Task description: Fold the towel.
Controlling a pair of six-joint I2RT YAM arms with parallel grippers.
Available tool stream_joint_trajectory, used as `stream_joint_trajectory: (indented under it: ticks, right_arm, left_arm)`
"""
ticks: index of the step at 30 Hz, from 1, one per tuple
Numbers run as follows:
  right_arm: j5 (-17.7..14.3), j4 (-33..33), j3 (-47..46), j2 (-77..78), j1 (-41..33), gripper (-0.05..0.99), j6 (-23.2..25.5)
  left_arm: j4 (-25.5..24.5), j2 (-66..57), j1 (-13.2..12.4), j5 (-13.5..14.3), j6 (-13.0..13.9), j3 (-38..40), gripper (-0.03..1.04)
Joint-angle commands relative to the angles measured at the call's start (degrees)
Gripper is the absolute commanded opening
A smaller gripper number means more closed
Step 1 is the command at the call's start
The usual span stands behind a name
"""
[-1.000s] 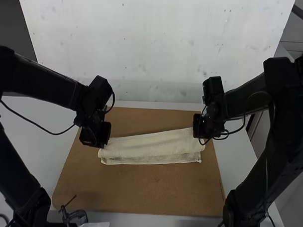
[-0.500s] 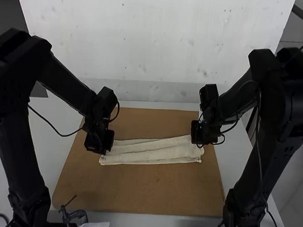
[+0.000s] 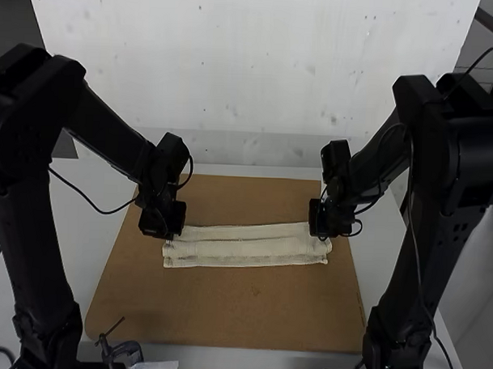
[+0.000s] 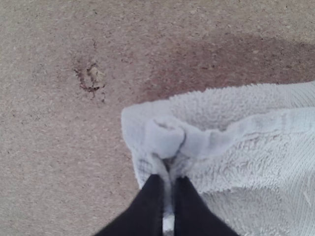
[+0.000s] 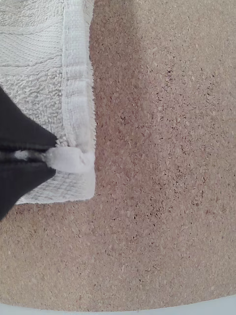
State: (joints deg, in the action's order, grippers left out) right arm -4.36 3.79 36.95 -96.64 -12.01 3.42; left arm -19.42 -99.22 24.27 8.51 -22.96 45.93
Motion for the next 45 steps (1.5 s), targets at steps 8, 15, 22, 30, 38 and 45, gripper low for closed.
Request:
stream_joint_trajectory:
  ticks: [8,15,22,30,38,45]
  right_arm:
    - [4.6,-6.8,1.1,3.8,1.1,0.72,4.6]
    - [7.2,-9.0,1.0,3.1,2.7,0.74,7.1]
    - [7.2,-10.6,2.8,-4.2,2.8,0.73,9.1]
    - [6.1,-10.5,3.9,-10.1,1.5,0.18,9.3]
    - [5.4,-11.4,4.4,-9.4,1.8,0.01,9.2]
    - [5.5,-13.1,4.6,-4.5,9.8,0.01,4.1]
  left_arm:
    - [-2.2,3.4,-3.8,-4.6,2.2,2.1,0.89]
    - [-3.9,9.0,-5.0,-4.7,2.7,1.9,0.99]
    - [-4.0,10.4,-5.1,-4.6,2.9,1.4,0.99]
    - [-3.9,10.8,-6.5,-4.6,3.5,1.2,0.99]
    - [-3.9,11.3,-7.0,-4.7,3.8,0.5,0.99]
    - [-4.0,13.4,-7.1,-4.6,4.0,-0.3,0.99]
